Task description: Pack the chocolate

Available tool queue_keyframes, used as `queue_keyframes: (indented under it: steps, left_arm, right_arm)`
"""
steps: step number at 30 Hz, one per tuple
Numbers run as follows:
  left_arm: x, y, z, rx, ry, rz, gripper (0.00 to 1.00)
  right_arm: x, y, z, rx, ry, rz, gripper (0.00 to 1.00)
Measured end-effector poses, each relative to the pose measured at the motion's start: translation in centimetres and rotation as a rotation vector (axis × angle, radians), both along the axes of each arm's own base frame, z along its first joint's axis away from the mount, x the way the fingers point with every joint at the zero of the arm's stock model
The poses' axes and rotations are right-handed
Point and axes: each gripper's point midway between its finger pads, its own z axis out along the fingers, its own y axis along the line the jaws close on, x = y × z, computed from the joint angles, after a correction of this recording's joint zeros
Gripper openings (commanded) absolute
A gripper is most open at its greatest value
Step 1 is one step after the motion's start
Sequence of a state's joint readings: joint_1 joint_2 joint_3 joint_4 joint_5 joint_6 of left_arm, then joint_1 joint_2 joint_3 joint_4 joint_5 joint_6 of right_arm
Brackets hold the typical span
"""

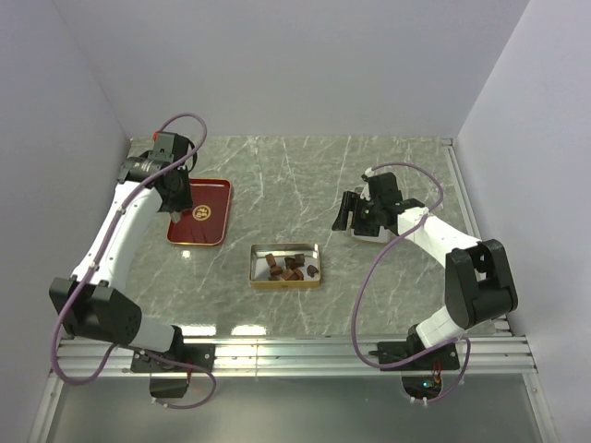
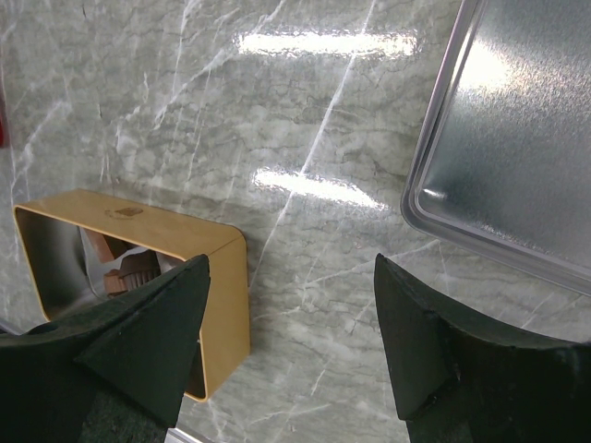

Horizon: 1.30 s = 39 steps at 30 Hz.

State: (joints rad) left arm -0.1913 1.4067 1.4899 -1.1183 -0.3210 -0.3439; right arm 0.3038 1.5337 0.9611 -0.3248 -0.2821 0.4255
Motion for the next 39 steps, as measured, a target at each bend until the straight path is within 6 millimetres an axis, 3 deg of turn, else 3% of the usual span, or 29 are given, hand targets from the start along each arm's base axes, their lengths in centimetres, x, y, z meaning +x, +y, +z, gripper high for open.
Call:
queue_keyframes:
  steps: [10,22,39]
  left_arm:
    - [1.9,0.6,-1.7,0.024,0.020,0.002,0.42]
    - [1.1,1.0,-5.7,0.033,0.109,0.004,0.41]
    - [2.0,1.6,-6.9,0.037,0.100,0.001,0.41]
  right_arm:
    - [0.0,0.0,0.0,-0.002,-0.001,0.003,0.79]
    - [0.0,0.0,-0.3,-0.005,0.006,0.003,0.79]
    - [0.2,0.1,-0.3,-0.008,0.008,0.007,0.79]
